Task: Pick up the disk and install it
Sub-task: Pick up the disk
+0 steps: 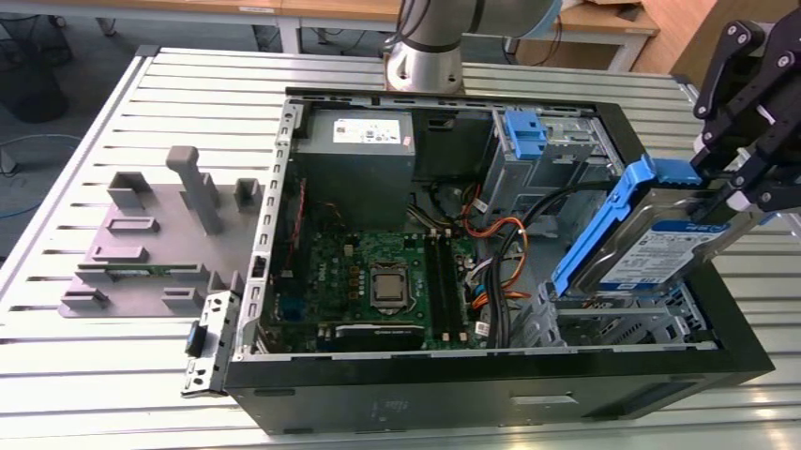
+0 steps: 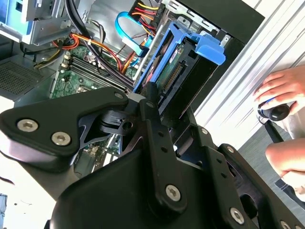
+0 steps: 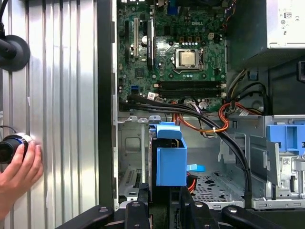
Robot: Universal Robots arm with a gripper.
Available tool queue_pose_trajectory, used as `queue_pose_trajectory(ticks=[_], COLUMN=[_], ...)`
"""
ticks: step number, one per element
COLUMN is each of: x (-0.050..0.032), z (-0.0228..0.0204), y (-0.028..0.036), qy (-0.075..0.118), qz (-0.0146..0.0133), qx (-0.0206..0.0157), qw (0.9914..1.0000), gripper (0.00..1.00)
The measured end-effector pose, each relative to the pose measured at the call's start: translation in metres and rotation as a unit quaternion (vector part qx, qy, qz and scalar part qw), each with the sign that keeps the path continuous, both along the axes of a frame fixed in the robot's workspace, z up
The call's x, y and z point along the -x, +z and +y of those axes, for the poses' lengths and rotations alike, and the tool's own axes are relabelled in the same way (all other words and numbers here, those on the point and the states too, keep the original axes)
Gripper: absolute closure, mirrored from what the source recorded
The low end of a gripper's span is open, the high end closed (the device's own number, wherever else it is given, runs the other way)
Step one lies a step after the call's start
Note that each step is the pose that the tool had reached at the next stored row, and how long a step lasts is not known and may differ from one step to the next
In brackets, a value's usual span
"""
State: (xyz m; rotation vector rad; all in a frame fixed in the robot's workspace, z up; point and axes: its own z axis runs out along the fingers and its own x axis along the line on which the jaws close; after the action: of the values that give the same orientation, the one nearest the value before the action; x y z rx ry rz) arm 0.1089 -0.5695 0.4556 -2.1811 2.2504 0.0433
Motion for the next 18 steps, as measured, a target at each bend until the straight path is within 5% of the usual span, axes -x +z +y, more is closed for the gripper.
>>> queue_pose_trajectory(ticks=[18], x=[0.0001], z=[-0.0006], y=[-0.0036], qy=[0.009], qz=[0.0000], qx=[-0.0001], qw=[0.99996], gripper=[0.65])
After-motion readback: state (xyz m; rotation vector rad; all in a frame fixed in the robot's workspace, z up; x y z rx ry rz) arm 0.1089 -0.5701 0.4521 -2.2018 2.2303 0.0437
